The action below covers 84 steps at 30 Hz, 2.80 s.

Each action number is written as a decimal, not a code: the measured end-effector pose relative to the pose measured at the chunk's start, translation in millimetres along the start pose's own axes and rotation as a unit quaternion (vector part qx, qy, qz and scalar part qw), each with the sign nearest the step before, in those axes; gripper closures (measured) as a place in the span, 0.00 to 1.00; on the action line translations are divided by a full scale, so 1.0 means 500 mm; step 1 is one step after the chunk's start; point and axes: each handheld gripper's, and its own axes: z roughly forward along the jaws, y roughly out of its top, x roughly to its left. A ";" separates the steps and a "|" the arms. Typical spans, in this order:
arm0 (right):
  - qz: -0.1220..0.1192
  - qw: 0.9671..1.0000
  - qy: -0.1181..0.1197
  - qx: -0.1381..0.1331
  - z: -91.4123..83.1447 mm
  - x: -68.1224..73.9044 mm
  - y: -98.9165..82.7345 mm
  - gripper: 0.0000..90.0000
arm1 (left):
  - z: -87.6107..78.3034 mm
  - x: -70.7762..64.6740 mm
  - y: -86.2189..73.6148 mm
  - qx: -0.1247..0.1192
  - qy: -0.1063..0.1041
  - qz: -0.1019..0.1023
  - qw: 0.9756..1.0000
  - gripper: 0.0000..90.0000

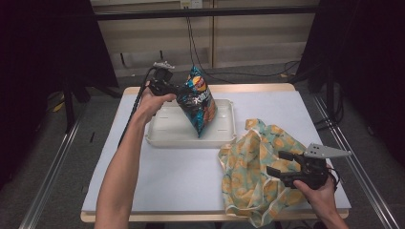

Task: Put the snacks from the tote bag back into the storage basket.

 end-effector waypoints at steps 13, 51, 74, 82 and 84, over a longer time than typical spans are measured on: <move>-0.003 1.000 0.002 0.007 0.008 0.001 0.000 0.21 | 0.022 0.041 -0.012 0.009 0.053 -0.047 0.997 0.74; 0.008 1.000 0.000 0.007 0.005 -0.011 -0.009 0.21 | -0.029 -0.032 -0.031 -0.068 -0.015 -0.031 0.997 1.00; -0.001 1.000 -0.001 0.017 0.012 -0.007 -0.010 0.21 | 0.136 -0.126 -0.114 0.044 -0.068 -0.013 0.997 1.00; -0.001 1.000 0.000 0.018 0.012 -0.005 -0.010 0.21 | 0.171 -0.132 -0.140 0.093 -0.058 -0.001 0.994 1.00; -0.001 1.000 0.000 0.019 0.013 -0.006 -0.011 0.21 | 0.173 -0.123 -0.147 0.108 -0.047 -0.003 0.993 1.00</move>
